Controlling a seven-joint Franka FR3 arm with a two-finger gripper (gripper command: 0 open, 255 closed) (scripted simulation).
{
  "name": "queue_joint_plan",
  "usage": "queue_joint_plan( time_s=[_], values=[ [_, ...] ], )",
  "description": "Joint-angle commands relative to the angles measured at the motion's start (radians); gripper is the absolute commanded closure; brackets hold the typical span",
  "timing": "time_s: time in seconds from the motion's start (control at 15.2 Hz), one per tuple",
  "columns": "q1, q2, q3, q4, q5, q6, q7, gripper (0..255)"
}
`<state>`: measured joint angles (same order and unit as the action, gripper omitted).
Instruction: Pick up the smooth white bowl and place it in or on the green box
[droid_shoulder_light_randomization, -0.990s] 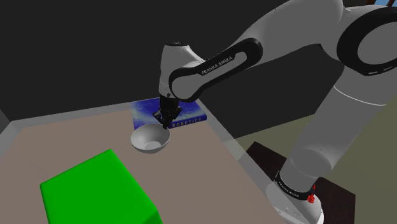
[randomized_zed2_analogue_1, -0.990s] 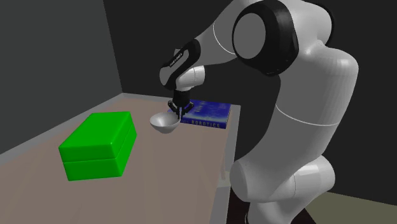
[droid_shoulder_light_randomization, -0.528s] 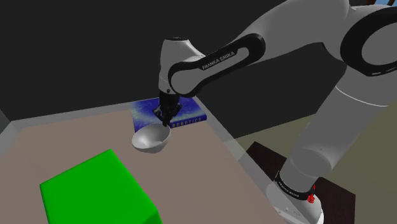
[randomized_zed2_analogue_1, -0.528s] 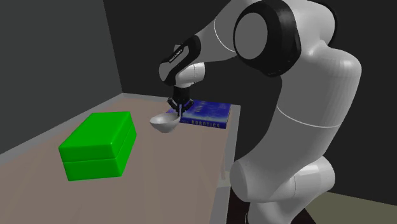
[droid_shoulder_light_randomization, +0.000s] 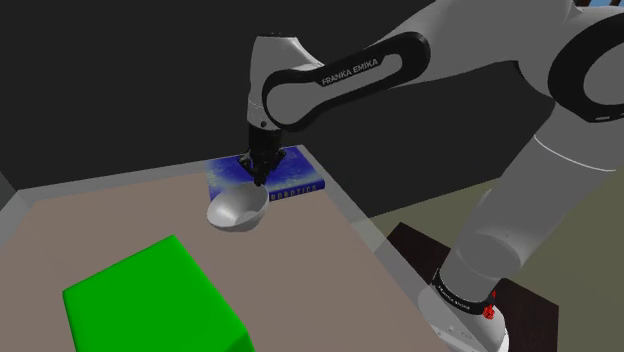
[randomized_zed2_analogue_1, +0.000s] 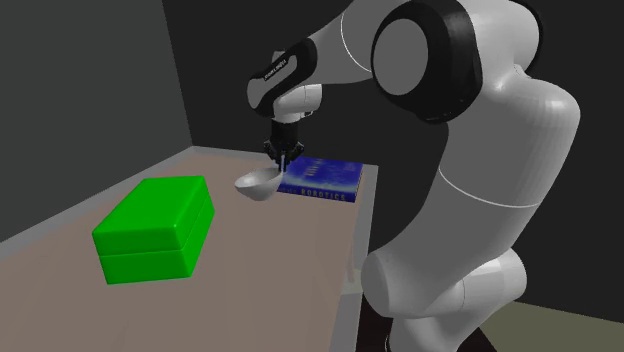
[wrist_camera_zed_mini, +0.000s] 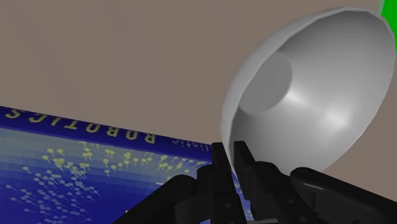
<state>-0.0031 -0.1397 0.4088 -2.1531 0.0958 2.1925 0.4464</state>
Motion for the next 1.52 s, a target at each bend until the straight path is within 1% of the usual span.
queue_joint_plan(
  time_s=[0.0,0.73,1.45],
  values=[
    [0.000,-0.007,-0.002,0.018,0.002,-0.025,-0.001,255],
    [-0.003,-0.035,-0.011,0.139,0.007,-0.173,-0.003,255],
    [-0.007,-0.034,-0.017,0.288,0.002,-0.320,0.003,255]
  ],
)
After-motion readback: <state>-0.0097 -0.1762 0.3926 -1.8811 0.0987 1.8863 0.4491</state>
